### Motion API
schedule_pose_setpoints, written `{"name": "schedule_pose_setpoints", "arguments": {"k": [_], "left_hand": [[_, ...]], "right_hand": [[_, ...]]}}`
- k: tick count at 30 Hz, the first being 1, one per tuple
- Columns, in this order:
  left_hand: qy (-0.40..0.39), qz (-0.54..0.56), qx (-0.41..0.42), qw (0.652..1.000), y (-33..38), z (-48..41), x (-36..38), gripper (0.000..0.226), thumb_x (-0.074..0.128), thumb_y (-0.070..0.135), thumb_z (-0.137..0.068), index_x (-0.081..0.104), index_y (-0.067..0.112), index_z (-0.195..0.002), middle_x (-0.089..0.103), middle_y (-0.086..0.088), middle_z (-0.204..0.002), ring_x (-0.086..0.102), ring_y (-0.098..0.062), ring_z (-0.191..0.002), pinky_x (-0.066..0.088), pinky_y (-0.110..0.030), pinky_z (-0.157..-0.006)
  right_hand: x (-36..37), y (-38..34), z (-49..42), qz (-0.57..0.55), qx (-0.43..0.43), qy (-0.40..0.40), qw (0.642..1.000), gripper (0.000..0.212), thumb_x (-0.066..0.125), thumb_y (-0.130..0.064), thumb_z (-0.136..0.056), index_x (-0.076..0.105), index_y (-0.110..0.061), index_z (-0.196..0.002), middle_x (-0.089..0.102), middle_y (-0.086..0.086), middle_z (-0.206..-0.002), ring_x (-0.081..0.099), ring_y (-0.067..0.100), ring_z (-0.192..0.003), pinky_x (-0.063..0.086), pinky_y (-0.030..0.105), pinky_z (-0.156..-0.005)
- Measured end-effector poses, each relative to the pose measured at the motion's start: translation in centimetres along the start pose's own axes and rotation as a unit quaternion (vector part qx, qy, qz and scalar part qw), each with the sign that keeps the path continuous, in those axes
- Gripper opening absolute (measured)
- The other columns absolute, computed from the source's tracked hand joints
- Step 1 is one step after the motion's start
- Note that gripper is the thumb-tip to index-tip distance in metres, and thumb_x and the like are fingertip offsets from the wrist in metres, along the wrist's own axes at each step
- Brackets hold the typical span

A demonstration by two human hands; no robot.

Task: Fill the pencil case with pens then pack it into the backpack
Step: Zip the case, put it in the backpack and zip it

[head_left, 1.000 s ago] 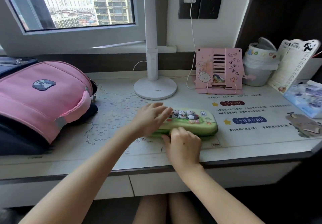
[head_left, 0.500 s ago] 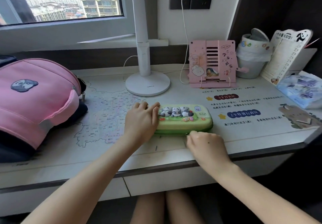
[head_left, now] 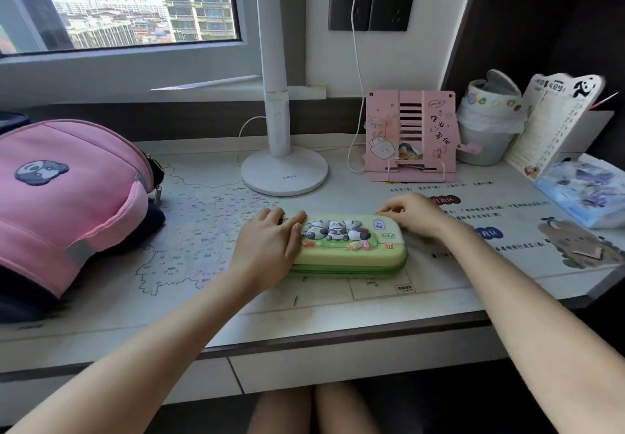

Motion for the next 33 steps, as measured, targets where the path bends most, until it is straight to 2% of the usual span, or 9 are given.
{"name": "schedule_pose_setpoints", "arguments": {"k": [4, 6, 8, 11, 17, 21, 24, 28, 33], "left_hand": [[-0.031, 0.004, -0.012, 0.999, -0.1, -0.2, 0.0, 0.060, 0.007, 0.044, -0.088, 0.048, 0.026, -0.128, 0.059, -0.007, -0.109, 0.049, -0.028, -0.102, 0.044, -0.037, -0.083], [-0.047, 0.015, -0.015, 0.999, -0.2, -0.3, 0.0, 0.053, 0.015, 0.042, -0.090, 0.047, 0.026, -0.128, 0.057, -0.006, -0.117, 0.047, -0.027, -0.108, 0.043, -0.038, -0.088], [-0.053, 0.045, -0.024, 0.997, 0.0, -0.1, -0.4, 0.049, 0.021, 0.042, -0.091, 0.048, 0.026, -0.128, 0.055, -0.006, -0.124, 0.045, -0.027, -0.114, 0.039, -0.036, -0.094], [-0.005, 0.022, -0.033, 0.999, -0.5, 0.6, -1.5, 0.039, 0.035, 0.040, -0.094, 0.052, 0.022, -0.124, 0.052, -0.010, -0.130, 0.043, -0.027, -0.121, 0.033, -0.039, -0.100], [0.006, -0.263, -0.136, 0.955, -8.1, 3.8, -6.5, 0.047, 0.053, 0.035, -0.084, 0.045, 0.018, -0.127, 0.040, -0.020, -0.138, 0.030, -0.038, -0.131, 0.009, -0.060, -0.109], [-0.051, -0.337, -0.206, 0.917, -13.4, 5.8, -9.0, 0.071, 0.056, 0.027, -0.078, 0.023, 0.013, -0.140, 0.050, -0.014, -0.123, 0.041, -0.035, -0.115, 0.028, -0.050, -0.100], [-0.058, -0.303, -0.172, 0.936, -14.3, 5.6, -8.9, 0.072, 0.050, 0.010, -0.077, 0.018, 0.007, -0.141, 0.061, -0.007, -0.109, 0.049, -0.030, -0.103, 0.033, -0.038, -0.089], [-0.031, -0.237, -0.089, 0.967, -13.3, 5.7, -8.6, 0.067, 0.047, 0.005, -0.075, 0.025, 0.000, -0.138, 0.066, -0.004, -0.101, 0.052, -0.027, -0.099, 0.032, -0.032, -0.079], [0.017, -0.094, 0.065, 0.993, -8.8, 9.9, -9.8, 0.046, 0.061, 0.002, -0.063, 0.056, 0.025, -0.103, 0.063, 0.011, -0.075, 0.051, -0.013, -0.072, 0.034, -0.027, -0.073]], "right_hand": [[-1.8, -2.5, 2.1, -0.022, -0.063, 0.005, 0.998, 0.032, 0.053, -0.025, -0.088, 0.060, -0.038, -0.116, 0.061, -0.008, -0.119, 0.055, 0.011, -0.108, 0.046, 0.032, -0.090], [-1.5, -4.9, 3.9, -0.066, -0.117, 0.015, 0.991, 0.040, 0.053, -0.045, -0.083, 0.052, -0.043, -0.123, 0.055, -0.012, -0.130, 0.049, 0.009, -0.119, 0.039, 0.031, -0.096], [0.3, -7.2, 5.2, 0.044, -0.156, -0.027, 0.986, 0.074, 0.053, -0.070, -0.068, 0.031, -0.048, -0.135, 0.042, -0.010, -0.143, 0.040, 0.013, -0.128, 0.032, 0.035, -0.101], [4.2, -8.8, 5.5, 0.242, -0.181, -0.022, 0.953, 0.100, 0.056, -0.076, -0.060, 0.007, -0.045, -0.142, 0.026, 0.005, -0.149, 0.027, 0.024, -0.133, 0.021, 0.042, -0.108], [4.8, -7.8, 3.5, 0.280, -0.067, 0.059, 0.956, 0.096, 0.053, -0.077, -0.061, 0.013, -0.041, -0.141, 0.043, 0.010, -0.131, 0.043, 0.030, -0.116, 0.031, 0.044, -0.097], [4.4, -8.7, 2.5, 0.288, 0.087, 0.091, 0.949, 0.092, 0.057, -0.065, -0.072, 0.015, -0.028, -0.144, 0.040, 0.019, -0.134, 0.042, 0.036, -0.119, 0.029, 0.050, -0.104], [4.9, -10.6, 2.3, 0.269, 0.045, 0.127, 0.954, 0.074, 0.056, -0.054, -0.080, 0.025, -0.026, -0.141, 0.040, 0.014, -0.138, 0.040, 0.034, -0.124, 0.021, 0.055, -0.109], [5.4, -13.2, 3.3, 0.235, -0.060, 0.150, 0.959, 0.052, 0.050, -0.049, -0.086, 0.041, -0.024, -0.131, 0.045, 0.006, -0.136, 0.041, 0.028, -0.122, 0.025, 0.044, -0.104], [5.2, -16.5, 4.4, -0.021, -0.146, 0.137, 0.980, 0.041, 0.052, -0.034, -0.092, 0.050, -0.017, -0.129, 0.054, 0.005, -0.131, 0.047, 0.022, -0.122, 0.034, 0.033, -0.100]]}}
Point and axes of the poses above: each hand's wrist, its own z-axis away from the middle knuckle, its own x-axis out of the palm, y = z × x, the point moved 1 cm from there along -z, towards the middle knuckle
